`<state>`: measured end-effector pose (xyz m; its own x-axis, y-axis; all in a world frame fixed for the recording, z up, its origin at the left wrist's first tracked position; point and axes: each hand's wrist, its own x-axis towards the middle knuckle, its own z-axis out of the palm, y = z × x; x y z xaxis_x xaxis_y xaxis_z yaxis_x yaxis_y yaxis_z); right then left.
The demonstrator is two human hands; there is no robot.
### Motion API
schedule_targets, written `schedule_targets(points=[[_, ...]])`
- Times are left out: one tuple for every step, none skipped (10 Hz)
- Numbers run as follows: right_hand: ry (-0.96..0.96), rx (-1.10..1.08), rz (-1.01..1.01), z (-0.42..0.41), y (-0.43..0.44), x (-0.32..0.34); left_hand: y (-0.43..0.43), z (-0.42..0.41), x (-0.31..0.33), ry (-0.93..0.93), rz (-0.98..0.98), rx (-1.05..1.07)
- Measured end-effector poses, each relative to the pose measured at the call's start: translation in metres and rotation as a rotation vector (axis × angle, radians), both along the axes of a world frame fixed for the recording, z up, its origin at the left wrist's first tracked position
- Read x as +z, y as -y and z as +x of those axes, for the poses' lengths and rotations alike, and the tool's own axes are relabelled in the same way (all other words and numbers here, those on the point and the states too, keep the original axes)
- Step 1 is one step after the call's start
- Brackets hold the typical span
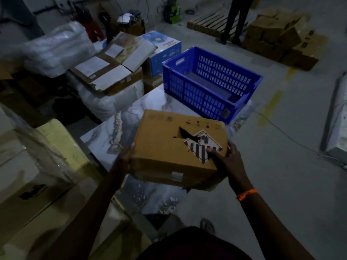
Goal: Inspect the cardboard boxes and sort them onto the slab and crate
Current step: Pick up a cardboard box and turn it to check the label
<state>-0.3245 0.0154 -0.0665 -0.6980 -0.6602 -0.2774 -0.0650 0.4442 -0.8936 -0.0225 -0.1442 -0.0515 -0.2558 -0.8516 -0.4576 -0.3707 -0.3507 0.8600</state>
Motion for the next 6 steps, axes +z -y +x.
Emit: schedule_targets(points=[[-0.104, 0.027, 0.048, -0.011, -0.003, -0.011, -0.011, 0.006, -0.064, -0.048, -0.153, -0.043], [-0.116, 0.07, 0.049, -0.008, -0.01, -0.011, -0.019, 0.008, -0.069, -0.13, 0.066, 0.129], [-0.091, 0.064, 0.057, -0.011, -0.013, -0.014, -0.026, -0.009, -0.055, 0.111, -0.098, 0.098], [-0.038, 0.061, -0.021, -0.014, -0.02, -0.025, -0.025, -0.017, -0.046, 0.102, -0.089, 0.105], [0.004, 0.042, -0.032, -0.014, -0.023, -0.024, -0.019, -0.021, -0.044, 0.029, 0.004, 0.113], [0.037, 0.023, -0.05, -0.016, -0.025, -0.027, -0.017, -0.021, -0.034, 0.001, 0.03, 0.102]])
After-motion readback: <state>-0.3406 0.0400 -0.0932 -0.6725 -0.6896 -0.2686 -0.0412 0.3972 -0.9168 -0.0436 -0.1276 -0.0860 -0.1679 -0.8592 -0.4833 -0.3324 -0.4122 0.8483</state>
